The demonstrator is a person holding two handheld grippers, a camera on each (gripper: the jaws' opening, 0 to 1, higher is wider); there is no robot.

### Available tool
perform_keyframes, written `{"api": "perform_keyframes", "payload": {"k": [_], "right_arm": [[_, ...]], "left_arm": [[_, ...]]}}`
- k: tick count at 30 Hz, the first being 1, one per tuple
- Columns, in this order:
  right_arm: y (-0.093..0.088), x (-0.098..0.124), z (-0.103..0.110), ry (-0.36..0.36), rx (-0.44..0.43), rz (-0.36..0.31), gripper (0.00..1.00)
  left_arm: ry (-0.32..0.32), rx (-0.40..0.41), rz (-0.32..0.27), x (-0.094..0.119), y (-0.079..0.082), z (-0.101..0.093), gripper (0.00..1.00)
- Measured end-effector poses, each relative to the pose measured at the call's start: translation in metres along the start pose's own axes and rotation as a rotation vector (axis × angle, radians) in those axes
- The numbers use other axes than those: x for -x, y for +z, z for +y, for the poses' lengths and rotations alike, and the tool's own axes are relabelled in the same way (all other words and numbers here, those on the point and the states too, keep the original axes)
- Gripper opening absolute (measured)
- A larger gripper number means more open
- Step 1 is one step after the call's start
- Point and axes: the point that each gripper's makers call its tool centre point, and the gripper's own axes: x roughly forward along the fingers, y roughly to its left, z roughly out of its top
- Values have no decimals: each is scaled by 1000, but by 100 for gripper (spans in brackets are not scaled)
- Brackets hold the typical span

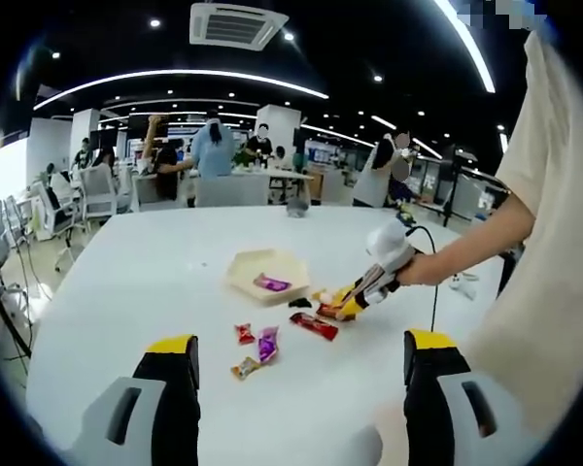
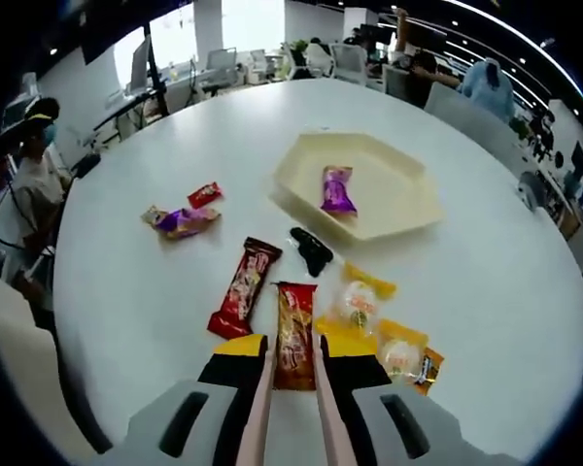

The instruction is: Place the target food into the container with the food tongs after gripping and lifting it, then release it inside without dropping or visibly crushing the food.

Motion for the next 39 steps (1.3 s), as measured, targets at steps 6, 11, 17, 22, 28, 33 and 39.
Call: {"api": "perform_keyframes", "payload": {"k": [6, 11, 17, 22, 28, 33, 39], "right_arm": [[8, 8, 3, -2, -21, -31, 21], [24, 19, -2, -18, -27, -82, 21], [37, 25, -2, -19, -16, -104, 21], [45, 30, 0, -18, -1, -122, 21], [54, 37, -5, -31, 4, -137, 21], [63, 40, -11, -40, 12, -152, 21], [75, 42, -13, -48, 18, -170, 21]], "left_arm": [[-2, 4, -10, -1, 1, -3, 87], [-2, 10, -18, 2, 1, -2, 87], [8, 12, -29, 4, 3, 0, 87], [17, 14, -40, 7, 5, 1, 87], [23, 11, -40, 12, 2, 1, 87], [26, 16, -46, 15, 1, 1, 87], [29, 16, -50, 18, 1, 2, 86]]}}
